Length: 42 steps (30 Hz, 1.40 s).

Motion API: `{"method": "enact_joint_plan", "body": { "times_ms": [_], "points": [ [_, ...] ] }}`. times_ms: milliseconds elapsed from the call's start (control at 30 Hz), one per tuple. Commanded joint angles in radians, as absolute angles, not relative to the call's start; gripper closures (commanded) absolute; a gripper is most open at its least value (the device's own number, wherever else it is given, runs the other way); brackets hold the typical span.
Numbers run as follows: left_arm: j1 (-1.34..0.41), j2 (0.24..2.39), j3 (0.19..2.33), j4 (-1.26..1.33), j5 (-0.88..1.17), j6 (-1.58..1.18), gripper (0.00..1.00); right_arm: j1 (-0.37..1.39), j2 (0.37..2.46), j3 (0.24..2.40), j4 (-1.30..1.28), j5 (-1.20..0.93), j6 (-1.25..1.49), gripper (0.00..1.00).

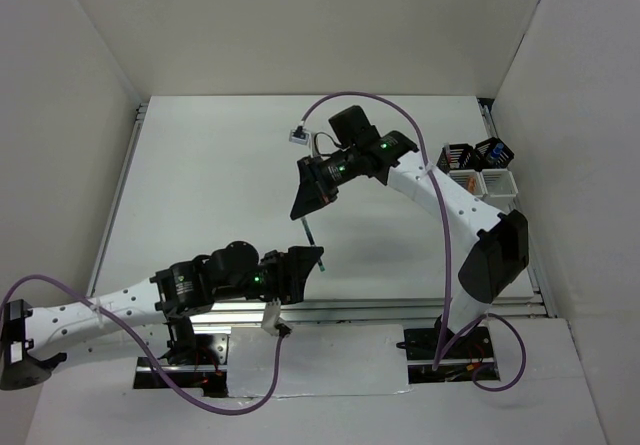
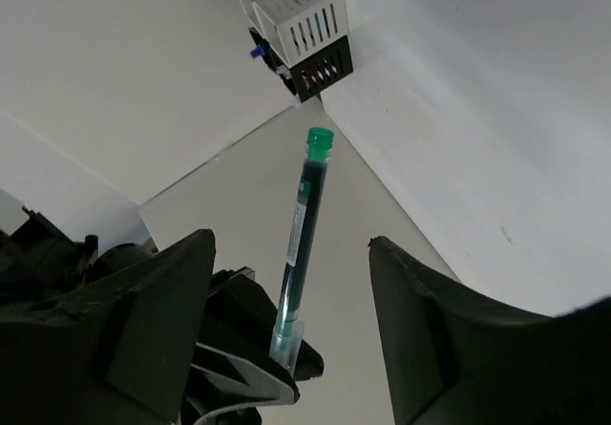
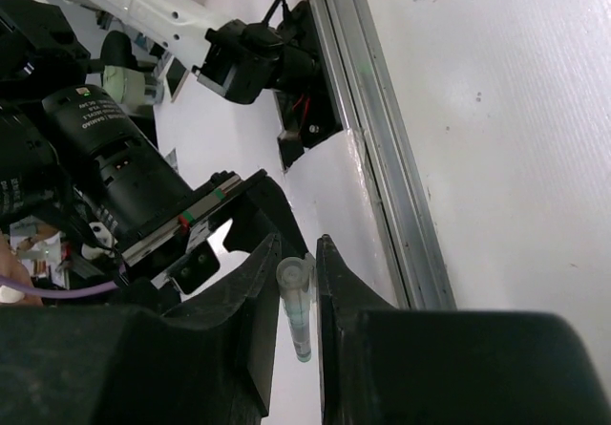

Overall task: Sort the stationery into containers
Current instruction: Place the pen in the storage box.

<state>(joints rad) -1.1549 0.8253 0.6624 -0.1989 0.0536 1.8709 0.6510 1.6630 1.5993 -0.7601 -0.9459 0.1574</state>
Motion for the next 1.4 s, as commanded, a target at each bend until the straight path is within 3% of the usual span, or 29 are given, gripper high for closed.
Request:
{"method": "enact_joint_plan", "body": {
  "times_ms": [0,133,300,467,500,600,733,767,800,867,1000,1100,1367],
  "points": [
    [-1.158,0.786,0.66,-0.13,0.103,1.845,0.21,0.629,1.641,1.654,-0.779,-0.947,0.135,1.0],
    [-1.158,0.755,0.66,-0.158,0.153,1.858,0.18,0.572,1.641,1.736,-0.824,-0.913,0.083,1.0],
    [-1.158,0.735,0.634,-0.146,0.155,1.845,0.18,0.378,1.655,1.885,-0.847,-0.787,0.012,1.0],
    [-1.163,0.749,0.605,-0.06,0.079,1.755,0.15,0.123,1.571,1.835,-0.638,-0.637,0.045,1.0],
    [-1.167,0.753,0.591,-0.011,0.048,1.731,0.08,0.091,1.551,1.774,-0.553,-0.606,0.041,1.0],
    [-1.222,0.84,0.63,0.123,-0.165,1.528,0.04,-0.03,1.453,1.602,-0.333,-0.412,0.049,1.0],
    [-1.188,1.075,0.97,-0.093,-0.368,0.92,0.02,-0.146,1.362,1.43,-0.102,-0.269,0.049,1.0],
    [-1.146,1.168,1.133,-0.169,-0.361,0.799,0.03,-0.159,1.349,1.404,-0.066,-0.229,0.048,1.0],
    [-1.085,1.208,1.2,-0.316,-0.247,0.587,0.03,-0.176,1.345,1.364,-0.017,-0.209,0.04,1.0],
    [-0.896,1.276,1.316,-0.392,-0.099,0.426,0.03,-0.187,1.347,1.318,0.059,-0.134,0.032,1.0],
    [-0.651,1.325,1.342,-0.428,0.159,0.188,0.03,-0.212,1.391,1.295,0.138,-0.007,0.022,1.0],
    [-0.517,1.336,1.338,-0.429,0.225,0.137,0.03,-0.23,1.451,1.321,0.143,0.09,0.017,1.0],
    [-0.445,1.296,1.253,-0.367,0.281,0.127,0.03,-0.252,1.615,1.466,0.017,0.126,0.012,0.99]
  ]
}}
